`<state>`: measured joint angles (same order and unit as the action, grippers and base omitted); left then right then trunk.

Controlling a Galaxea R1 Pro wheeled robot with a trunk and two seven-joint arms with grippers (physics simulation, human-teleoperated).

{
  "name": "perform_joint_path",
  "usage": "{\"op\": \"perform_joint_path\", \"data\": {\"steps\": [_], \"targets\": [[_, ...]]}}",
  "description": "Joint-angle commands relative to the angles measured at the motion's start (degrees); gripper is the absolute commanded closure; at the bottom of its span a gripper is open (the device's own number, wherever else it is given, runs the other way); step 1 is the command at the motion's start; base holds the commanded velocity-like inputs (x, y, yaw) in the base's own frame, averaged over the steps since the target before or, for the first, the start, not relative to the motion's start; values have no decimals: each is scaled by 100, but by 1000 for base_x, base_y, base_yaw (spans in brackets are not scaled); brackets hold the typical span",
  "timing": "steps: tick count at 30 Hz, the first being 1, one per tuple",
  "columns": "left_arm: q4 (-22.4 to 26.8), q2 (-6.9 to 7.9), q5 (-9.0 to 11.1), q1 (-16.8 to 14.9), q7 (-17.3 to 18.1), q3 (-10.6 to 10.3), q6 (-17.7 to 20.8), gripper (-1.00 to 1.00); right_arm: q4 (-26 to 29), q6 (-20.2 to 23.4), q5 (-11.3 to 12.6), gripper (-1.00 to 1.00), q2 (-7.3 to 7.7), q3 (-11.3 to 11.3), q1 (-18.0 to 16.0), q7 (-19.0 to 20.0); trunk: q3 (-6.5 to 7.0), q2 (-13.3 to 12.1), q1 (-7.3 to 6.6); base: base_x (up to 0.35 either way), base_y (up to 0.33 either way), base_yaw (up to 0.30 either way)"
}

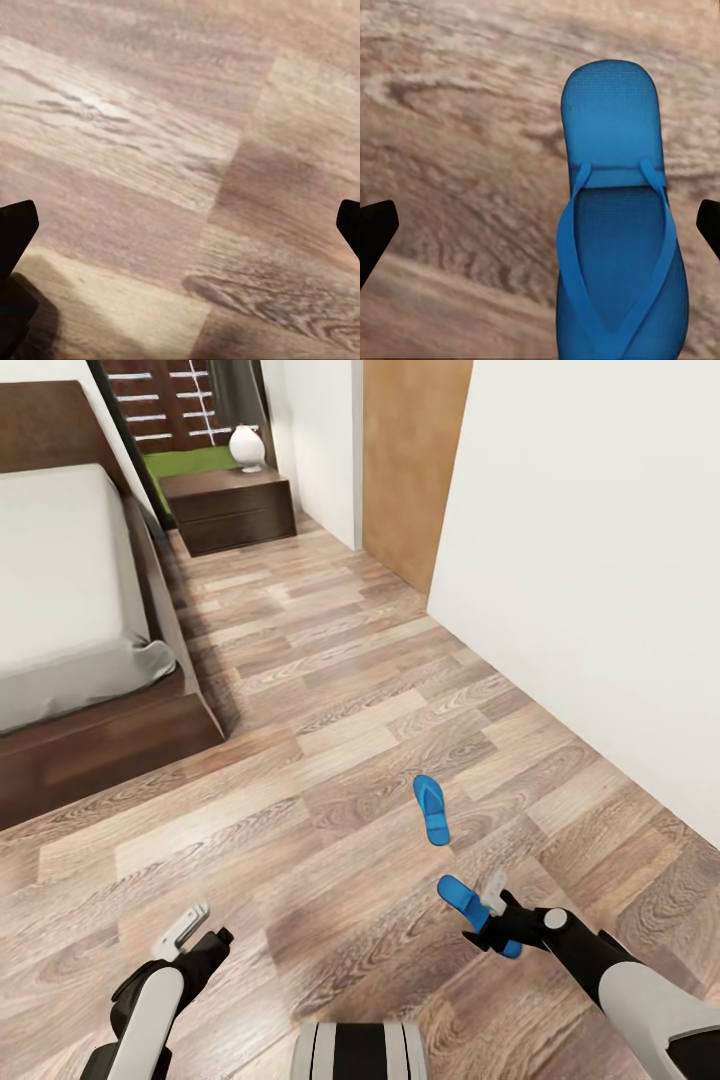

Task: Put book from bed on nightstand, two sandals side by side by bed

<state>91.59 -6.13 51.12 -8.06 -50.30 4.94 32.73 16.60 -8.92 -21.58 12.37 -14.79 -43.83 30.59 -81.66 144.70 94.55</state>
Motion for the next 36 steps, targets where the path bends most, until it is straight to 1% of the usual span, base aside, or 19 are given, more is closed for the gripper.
{"op": "perform_joint_path", "data": {"steps": [1,10,19,24,27,32,33,36], "targets": [[8,-4,38,-3,-33,9,26,-100,1,-37,-60,-100,1,11,-2,8,-27,3,1,0,0,0],[-3,1,38,-6,-10,6,23,-100,35,-67,-65,-100,103,37,-53,3,-226,15,24,0,0,0],[-12,-1,38,-4,1,0,23,-100,44,-196,-72,-100,133,17,-62,6,-425,27,48,0,0,0],[-13,0,38,-5,2,3,20,-100,51,-260,-73,-100,157,18,-64,3,-425,27,48,0,0,0],[-21,24,38,-5,11,5,21,-100,100,-443,-71,-100,207,23,-64,2,-425,27,48,0,0,0],[-31,37,39,-3,16,6,22,-100,293,-580,-73,-100,258,44,-70,5,-425,27,48,0,0,0],[-31,38,38,-3,14,7,22,-100,411,-604,-70,-100,292,58,-72,7,-425,27,48,0,0,0],[-29,35,38,-3,13,7,21,-100,466,-609,-68,-100,329,65,-72,7,-425,27,48,0,0,0]]}}
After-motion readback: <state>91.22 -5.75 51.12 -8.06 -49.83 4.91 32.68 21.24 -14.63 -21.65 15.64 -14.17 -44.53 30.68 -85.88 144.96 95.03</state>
